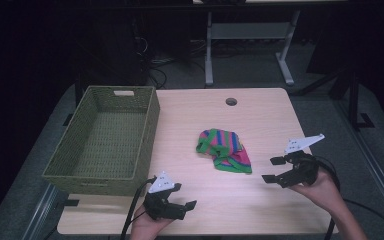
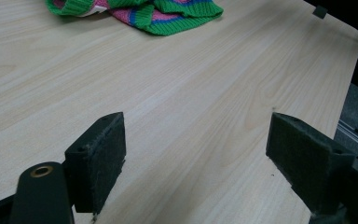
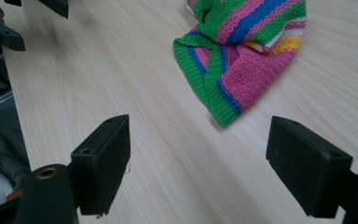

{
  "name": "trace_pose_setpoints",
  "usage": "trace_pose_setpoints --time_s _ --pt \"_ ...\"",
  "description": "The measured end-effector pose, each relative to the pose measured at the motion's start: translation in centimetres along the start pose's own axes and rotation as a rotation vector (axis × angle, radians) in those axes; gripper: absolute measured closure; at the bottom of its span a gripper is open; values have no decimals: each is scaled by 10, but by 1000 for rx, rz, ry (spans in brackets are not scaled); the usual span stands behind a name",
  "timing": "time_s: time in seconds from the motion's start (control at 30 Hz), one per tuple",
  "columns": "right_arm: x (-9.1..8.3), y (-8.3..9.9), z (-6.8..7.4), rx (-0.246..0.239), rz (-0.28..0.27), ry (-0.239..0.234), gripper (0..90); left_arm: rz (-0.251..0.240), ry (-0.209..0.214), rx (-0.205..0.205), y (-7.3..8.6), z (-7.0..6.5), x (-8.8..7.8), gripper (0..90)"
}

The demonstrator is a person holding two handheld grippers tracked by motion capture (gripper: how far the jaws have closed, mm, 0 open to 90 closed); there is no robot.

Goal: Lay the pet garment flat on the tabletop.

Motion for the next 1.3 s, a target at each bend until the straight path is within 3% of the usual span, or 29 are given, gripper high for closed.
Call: trace_pose_setpoints --time_s 0.6,1.13,1.3 --pt "9 -43 -10 -41 53 -15 219 -3 -5 -4 -1 0 0 179" --pt "36 -93 -17 -71 104 -20 219 -10 2 -7 -1 -1 -1 179" --pt "46 -98 -19 -81 125 -19 219 -3 -1 -10 -2 1 3 179"
Point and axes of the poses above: each handheld gripper's, and its own axes: x roughly forward along the jaws, y roughly out of its underside, z roughly to its left, the point moved 9 cm from there along x, roughly forward along the jaws, and after that the axes turned 1 degree about -x, right-handed, at the moved point
